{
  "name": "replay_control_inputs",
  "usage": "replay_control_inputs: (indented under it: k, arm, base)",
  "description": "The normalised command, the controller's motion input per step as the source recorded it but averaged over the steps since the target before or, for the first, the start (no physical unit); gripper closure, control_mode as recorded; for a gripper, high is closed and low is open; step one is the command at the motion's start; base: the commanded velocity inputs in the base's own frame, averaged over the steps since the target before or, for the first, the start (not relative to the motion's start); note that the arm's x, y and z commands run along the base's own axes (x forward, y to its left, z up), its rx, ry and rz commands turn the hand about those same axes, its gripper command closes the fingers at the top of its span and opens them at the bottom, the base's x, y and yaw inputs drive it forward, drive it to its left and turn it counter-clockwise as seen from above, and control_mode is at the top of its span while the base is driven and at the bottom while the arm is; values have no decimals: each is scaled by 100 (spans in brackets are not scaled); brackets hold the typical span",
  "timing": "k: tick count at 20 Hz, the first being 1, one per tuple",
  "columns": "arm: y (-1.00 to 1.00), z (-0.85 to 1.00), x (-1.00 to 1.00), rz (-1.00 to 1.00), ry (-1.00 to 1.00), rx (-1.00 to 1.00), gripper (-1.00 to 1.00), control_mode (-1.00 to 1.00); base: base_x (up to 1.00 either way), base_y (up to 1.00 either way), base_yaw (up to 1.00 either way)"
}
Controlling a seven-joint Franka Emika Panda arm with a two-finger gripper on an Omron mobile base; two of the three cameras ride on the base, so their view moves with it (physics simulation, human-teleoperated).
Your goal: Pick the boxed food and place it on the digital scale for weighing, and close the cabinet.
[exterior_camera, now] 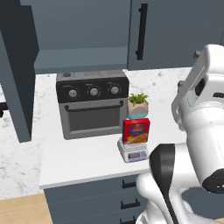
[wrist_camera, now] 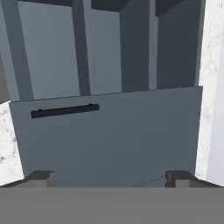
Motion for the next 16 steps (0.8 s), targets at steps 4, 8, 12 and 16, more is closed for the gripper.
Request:
replay_control_inputs:
  k: [4, 8, 12, 16]
  arm:
    - [92, -25, -51, 0, -10, 5, -100, -100]
    - [100, -37, -61, -2, -20, 1, -100, -100]
    - [100, -3, -97, -2, -8, 2, -100, -100]
    - [100, -1, -64, -8, -2, 0, -100, -100]
  base:
    - [0, 0, 0]
    - [0, 0, 0]
    - [0, 0, 0]
    - [0, 0, 0]
